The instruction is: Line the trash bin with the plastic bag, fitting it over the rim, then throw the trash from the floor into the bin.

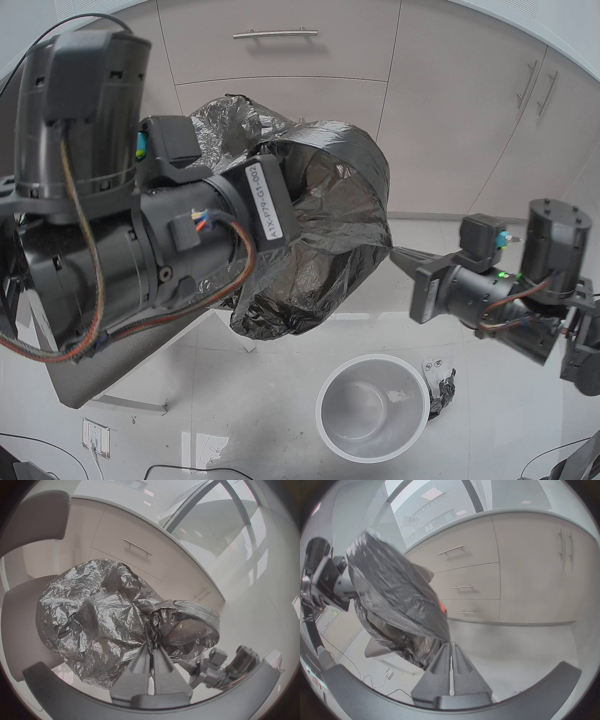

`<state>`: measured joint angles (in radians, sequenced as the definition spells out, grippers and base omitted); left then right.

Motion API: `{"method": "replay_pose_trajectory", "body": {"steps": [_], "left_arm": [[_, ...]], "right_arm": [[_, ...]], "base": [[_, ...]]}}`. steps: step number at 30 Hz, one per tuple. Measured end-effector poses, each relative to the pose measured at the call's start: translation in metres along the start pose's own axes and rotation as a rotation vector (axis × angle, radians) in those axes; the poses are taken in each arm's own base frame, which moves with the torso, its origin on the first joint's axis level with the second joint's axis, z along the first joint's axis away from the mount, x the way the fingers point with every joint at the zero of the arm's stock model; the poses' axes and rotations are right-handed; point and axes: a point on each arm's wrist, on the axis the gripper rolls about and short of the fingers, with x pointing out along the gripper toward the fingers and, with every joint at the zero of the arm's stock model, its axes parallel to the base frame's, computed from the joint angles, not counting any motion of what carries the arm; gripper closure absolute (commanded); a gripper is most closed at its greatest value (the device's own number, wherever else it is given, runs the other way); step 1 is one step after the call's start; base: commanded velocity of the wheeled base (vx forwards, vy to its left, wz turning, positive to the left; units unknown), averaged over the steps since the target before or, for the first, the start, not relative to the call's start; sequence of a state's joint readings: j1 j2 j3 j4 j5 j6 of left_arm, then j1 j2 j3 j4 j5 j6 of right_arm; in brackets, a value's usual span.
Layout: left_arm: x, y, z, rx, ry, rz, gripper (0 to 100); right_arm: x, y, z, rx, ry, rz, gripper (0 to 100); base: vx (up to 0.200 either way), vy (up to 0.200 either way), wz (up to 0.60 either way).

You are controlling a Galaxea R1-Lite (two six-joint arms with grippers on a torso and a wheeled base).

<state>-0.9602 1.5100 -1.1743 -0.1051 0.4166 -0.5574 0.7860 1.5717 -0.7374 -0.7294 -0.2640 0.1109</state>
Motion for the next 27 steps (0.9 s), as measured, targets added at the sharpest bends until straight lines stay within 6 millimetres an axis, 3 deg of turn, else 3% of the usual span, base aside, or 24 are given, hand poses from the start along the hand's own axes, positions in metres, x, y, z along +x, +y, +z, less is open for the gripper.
{"method": "replay_pose_trajectory", "body": {"steps": [10,14,20,21,27], "left_arm": [[-0.003,-0.002,-0.006,0.058,0.036,-0.088,100],[-0.007,-0.004,-0.006,0.057,0.038,-0.108,100],[-0.011,-0.004,-0.003,0.048,0.029,-0.120,100],[-0.012,-0.004,-0.003,0.046,0.027,-0.122,100],[-0.015,-0.005,0.000,0.040,0.018,-0.129,100]], "right_arm": [[-0.085,-0.037,0.034,0.042,-0.003,-0.019,100],[-0.103,-0.041,0.031,0.075,0.009,0.038,100],[-0.105,-0.035,0.011,0.068,0.081,0.097,100],[-0.104,-0.032,0.006,0.064,0.103,0.110,0],[-0.082,-0.013,-0.013,0.043,0.161,0.183,0]], "base": [[0.000,0.000,0.00],[0.000,0.000,0.00],[0.000,0.000,0.00],[0.000,0.000,0.00],[0.000,0.000,0.00]]}}
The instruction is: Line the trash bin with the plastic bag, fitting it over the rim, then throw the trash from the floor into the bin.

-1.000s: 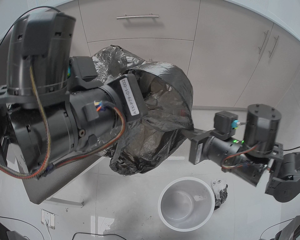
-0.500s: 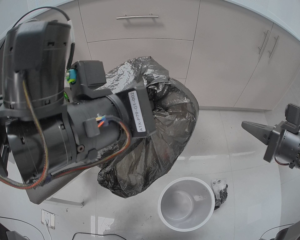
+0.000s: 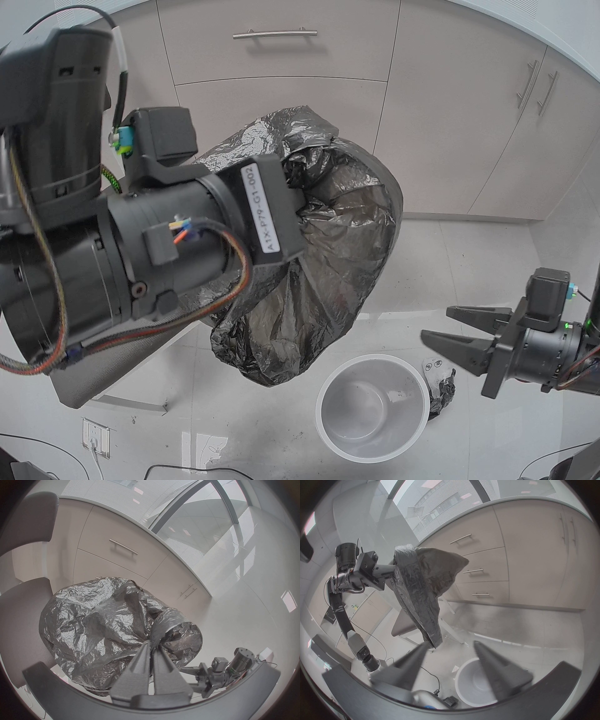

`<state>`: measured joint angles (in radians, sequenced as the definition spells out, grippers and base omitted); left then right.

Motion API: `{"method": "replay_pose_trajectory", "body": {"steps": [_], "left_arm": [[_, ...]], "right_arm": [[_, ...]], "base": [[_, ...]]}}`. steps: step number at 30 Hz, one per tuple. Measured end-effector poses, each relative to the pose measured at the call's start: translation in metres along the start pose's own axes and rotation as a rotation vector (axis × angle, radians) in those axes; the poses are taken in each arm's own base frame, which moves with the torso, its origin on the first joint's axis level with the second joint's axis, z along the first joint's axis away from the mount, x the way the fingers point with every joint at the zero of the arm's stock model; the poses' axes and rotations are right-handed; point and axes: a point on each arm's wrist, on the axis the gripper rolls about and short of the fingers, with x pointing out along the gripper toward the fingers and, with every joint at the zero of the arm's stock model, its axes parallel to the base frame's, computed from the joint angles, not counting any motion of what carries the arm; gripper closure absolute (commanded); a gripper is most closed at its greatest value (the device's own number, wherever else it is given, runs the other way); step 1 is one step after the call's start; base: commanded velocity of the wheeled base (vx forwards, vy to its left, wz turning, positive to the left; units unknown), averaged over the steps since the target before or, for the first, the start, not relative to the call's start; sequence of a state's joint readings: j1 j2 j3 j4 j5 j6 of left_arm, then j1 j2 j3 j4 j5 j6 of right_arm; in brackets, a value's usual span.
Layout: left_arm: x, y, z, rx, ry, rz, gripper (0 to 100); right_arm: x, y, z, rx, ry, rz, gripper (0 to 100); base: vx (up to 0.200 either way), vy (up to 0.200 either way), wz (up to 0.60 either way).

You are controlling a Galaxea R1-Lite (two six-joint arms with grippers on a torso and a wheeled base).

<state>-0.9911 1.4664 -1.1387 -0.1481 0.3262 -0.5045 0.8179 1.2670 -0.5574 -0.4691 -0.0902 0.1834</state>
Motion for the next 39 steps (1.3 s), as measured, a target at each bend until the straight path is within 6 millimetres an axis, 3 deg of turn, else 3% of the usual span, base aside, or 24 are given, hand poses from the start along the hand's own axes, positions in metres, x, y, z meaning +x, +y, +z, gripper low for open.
{"method": "replay_pose_trajectory", "body": {"steps": [9,18,26,38,39], "left_arm": [[-0.004,0.000,0.003,-0.005,-0.010,-0.004,100],[-0.005,0.001,0.003,-0.006,-0.012,-0.004,100],[-0.005,0.001,0.003,-0.005,-0.010,-0.004,100],[-0.005,0.002,0.002,-0.010,-0.009,-0.002,100],[-0.005,0.002,0.002,-0.013,-0.008,-0.001,100]], "right_arm": [[0.051,0.014,-0.010,-0.037,0.022,0.036,0],[0.095,0.040,-0.021,-0.108,0.071,0.042,0],[0.135,0.049,-0.025,-0.139,0.083,0.009,0],[0.163,0.049,-0.029,-0.195,0.008,-0.026,0],[0.164,0.048,-0.028,-0.201,-0.009,-0.035,100]], "base": [[0.000,0.000,0.00],[0.000,0.000,0.00],[0.000,0.000,0.00],[0.000,0.000,0.00],[0.000,0.000,0.00]]}}
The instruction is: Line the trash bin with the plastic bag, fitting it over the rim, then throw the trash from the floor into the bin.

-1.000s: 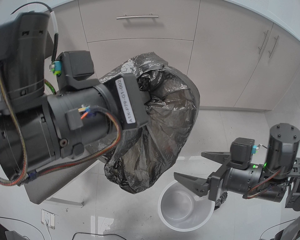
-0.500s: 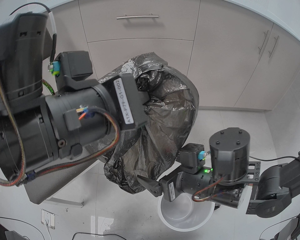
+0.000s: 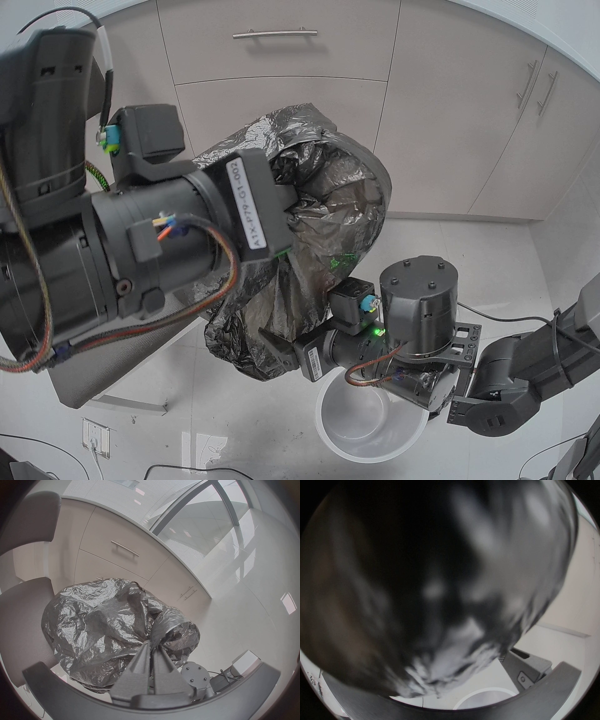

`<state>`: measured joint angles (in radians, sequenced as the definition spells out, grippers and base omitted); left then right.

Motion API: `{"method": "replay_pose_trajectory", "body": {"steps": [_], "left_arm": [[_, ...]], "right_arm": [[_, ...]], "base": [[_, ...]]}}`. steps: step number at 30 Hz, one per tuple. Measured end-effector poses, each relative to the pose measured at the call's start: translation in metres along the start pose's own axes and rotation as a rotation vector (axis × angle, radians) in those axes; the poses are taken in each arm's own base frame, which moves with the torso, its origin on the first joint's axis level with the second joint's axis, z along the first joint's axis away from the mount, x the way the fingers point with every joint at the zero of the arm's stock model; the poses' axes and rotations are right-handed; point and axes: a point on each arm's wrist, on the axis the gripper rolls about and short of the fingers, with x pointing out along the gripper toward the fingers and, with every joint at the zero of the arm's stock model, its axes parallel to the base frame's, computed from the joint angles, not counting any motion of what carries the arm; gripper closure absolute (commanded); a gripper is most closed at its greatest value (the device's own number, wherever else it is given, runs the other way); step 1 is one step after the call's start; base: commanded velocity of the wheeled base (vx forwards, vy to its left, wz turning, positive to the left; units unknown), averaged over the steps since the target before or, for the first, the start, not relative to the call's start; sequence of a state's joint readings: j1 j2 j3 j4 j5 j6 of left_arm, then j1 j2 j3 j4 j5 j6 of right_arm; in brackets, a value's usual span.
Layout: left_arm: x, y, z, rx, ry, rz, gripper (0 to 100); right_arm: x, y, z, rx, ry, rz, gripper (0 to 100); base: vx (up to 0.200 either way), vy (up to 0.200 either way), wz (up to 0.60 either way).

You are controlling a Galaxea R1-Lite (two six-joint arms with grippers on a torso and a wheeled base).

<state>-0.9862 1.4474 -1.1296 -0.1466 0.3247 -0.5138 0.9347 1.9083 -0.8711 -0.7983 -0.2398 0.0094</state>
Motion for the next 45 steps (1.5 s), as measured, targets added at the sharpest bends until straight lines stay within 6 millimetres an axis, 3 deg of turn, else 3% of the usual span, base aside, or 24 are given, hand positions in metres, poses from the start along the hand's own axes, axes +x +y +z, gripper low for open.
{"method": "replay_pose_trajectory", "body": {"steps": [10,18,24,35,39,45], "left_arm": [[-0.004,0.000,0.002,-0.041,-0.004,-0.012,100],[-0.016,0.003,0.003,-0.047,0.017,-0.072,100],[-0.023,0.006,-0.001,-0.042,0.060,-0.127,100],[-0.015,0.014,-0.013,-0.035,0.122,-0.129,100],[-0.010,0.014,-0.016,-0.040,0.148,-0.160,100],[0.001,0.015,-0.026,-0.079,0.200,-0.185,100]], "right_arm": [[-0.006,-0.002,-0.005,-0.026,-0.003,-0.050,100],[-0.034,-0.013,0.017,-0.050,-0.082,-0.091,100],[-0.070,-0.032,0.042,-0.039,-0.130,-0.127,100],[-0.160,-0.061,0.056,-0.043,-0.052,-0.159,100],[-0.188,-0.068,0.051,-0.026,-0.062,-0.166,100],[-0.208,-0.071,0.028,0.011,-0.036,-0.166,100]], "base": [[0.000,0.000,0.00],[0.000,0.000,0.00],[0.000,0.000,0.00],[0.000,0.000,0.00],[0.000,0.000,0.00],[0.000,0.000,0.00]]}}
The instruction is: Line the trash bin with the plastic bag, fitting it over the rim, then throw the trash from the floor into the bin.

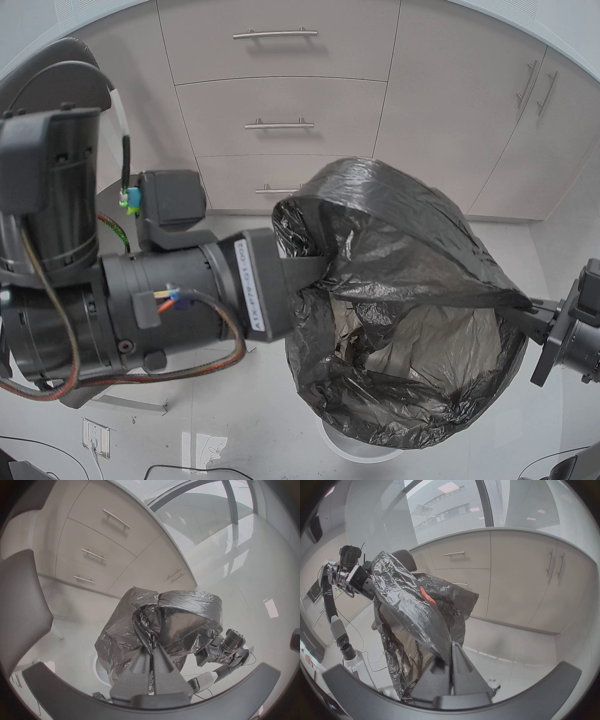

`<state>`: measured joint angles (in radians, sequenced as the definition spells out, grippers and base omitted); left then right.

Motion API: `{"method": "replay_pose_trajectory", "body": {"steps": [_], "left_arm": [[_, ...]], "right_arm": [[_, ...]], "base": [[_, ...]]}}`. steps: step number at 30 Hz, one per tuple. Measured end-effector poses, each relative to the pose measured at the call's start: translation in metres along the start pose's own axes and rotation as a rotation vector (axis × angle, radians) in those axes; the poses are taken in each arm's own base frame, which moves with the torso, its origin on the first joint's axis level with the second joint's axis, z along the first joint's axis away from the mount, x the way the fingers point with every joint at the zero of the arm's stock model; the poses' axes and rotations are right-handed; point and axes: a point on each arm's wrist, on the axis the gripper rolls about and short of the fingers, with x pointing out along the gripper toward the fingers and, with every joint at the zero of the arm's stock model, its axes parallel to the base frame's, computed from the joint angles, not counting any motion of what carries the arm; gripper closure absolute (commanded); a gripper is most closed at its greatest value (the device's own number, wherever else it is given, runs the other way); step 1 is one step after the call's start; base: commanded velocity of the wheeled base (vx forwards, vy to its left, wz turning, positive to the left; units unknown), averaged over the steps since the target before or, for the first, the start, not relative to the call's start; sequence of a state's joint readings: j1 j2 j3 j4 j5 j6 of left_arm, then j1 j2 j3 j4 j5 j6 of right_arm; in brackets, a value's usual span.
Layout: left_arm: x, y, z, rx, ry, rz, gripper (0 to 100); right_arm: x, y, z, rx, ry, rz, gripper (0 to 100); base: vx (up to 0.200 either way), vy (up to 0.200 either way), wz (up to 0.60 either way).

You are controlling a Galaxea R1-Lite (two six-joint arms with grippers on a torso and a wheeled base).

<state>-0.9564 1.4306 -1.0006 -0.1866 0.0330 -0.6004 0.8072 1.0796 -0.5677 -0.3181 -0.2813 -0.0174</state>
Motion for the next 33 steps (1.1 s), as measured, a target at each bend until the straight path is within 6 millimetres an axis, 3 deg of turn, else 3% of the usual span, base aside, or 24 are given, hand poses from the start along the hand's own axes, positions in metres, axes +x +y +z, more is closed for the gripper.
{"method": "replay_pose_trajectory", "body": {"steps": [11,23,33], "left_arm": [[0.024,0.006,-0.020,-0.049,0.107,0.011,100],[0.031,0.009,-0.036,-0.092,0.189,0.003,100],[0.048,0.021,-0.053,-0.081,0.206,0.028,100]], "right_arm": [[-0.018,0.000,-0.052,0.061,0.120,0.036,100],[-0.029,-0.002,-0.077,0.117,0.169,0.043,100],[-0.032,-0.003,-0.100,0.215,0.242,0.057,100]], "base": [[0.000,0.000,0.00],[0.000,0.000,0.00],[0.000,0.000,0.00]]}}
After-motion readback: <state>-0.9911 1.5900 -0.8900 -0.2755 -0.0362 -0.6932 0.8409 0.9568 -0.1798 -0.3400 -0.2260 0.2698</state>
